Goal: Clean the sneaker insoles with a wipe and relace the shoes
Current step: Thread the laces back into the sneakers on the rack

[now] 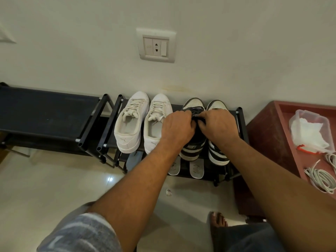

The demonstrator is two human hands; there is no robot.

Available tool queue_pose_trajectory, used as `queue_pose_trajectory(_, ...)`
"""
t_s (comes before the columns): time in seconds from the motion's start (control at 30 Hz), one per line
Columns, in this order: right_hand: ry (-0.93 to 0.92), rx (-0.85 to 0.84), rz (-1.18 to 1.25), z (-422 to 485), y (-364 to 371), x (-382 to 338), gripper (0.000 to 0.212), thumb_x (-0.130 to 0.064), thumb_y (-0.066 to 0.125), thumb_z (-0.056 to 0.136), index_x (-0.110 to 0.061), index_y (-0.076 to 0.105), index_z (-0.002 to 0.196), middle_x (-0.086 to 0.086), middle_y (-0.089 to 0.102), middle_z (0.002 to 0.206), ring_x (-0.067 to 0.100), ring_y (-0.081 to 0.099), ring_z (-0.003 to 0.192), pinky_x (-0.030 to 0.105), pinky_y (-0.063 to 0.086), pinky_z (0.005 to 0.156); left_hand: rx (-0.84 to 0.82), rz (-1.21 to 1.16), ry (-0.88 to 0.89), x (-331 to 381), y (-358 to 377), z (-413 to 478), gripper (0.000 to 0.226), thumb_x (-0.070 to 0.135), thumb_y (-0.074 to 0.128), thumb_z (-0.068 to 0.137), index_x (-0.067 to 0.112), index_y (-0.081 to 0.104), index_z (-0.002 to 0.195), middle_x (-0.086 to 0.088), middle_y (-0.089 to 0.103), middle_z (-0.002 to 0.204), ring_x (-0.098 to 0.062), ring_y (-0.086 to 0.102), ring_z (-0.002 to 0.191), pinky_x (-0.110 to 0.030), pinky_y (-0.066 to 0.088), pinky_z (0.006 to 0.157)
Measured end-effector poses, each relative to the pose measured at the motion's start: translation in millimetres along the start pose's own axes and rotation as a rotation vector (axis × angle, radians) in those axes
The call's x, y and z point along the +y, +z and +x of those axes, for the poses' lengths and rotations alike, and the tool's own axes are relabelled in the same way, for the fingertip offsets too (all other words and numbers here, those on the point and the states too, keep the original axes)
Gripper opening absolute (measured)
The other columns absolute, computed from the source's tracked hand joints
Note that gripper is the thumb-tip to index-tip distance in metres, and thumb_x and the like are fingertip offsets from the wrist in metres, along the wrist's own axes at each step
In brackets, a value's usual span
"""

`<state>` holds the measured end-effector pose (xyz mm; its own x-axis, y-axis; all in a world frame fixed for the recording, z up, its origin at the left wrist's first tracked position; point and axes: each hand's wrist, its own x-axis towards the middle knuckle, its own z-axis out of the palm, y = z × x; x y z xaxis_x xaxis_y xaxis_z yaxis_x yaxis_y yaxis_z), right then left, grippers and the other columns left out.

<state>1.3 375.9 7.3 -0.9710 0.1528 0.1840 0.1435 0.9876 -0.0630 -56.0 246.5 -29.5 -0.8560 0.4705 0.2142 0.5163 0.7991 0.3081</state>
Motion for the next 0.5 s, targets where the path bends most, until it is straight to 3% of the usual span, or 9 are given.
queue_pose_trajectory(0.17, -0.049, -0.053, -0.012, -1, -10, 7, 0.028, -0.045, 0.06, 0.084, -0.031, 0.078, 0.1, -0.005, 0.071, 0.079, 0.024, 0.067, 0.081, 0.042, 0.047, 0.086, -0.057, -0.039, 0.051, -9, -15, 3, 0.027, 0.044, 0.063, 0.095, 0.021, 0.071, 0.105, -0.002, 0.075, 0.095, -0.029, 0.07, 0.092, -0.035, 0.043, 0.069)
queue_pose_trajectory(0.33, -0.076, 0.079, 0.138, 13, -25, -12, 0.047, -0.056, 0.056, 0.084, -0.031, 0.075, 0.118, -0.01, 0.076, 0.111, 0.021, 0.067, 0.108, 0.045, 0.044, 0.096, -0.068, -0.077, 0.069, -66, -66, 5, 0.051, 0.064, 0.071, 0.089, 0.037, 0.071, 0.132, 0.007, 0.078, 0.115, -0.019, 0.07, 0.11, -0.039, 0.056, 0.089)
queue_pose_trajectory(0.4, -0.106, 0.05, 0.143, 24, -21, -36, 0.048, -0.062, 0.058, 0.087, -0.033, 0.073, 0.122, -0.009, 0.077, 0.11, 0.021, 0.068, 0.107, 0.045, 0.046, 0.097, -0.025, 0.005, 0.021, -96, -81, 3, 0.052, 0.059, 0.073, 0.09, 0.038, 0.069, 0.137, 0.006, 0.076, 0.121, -0.022, 0.068, 0.114, -0.04, 0.055, 0.092)
queue_pose_trajectory(0.5, -0.149, -0.05, 0.108, 34, -3, -73, 0.058, -0.071, 0.061, 0.083, -0.033, 0.072, 0.125, -0.005, 0.077, 0.107, 0.023, 0.071, 0.1, 0.044, 0.051, 0.091, -0.017, 0.071, -0.013, -120, -86, -5, 0.052, 0.057, 0.08, 0.083, 0.04, 0.072, 0.131, 0.003, 0.077, 0.109, -0.027, 0.067, 0.107, -0.041, 0.053, 0.086)
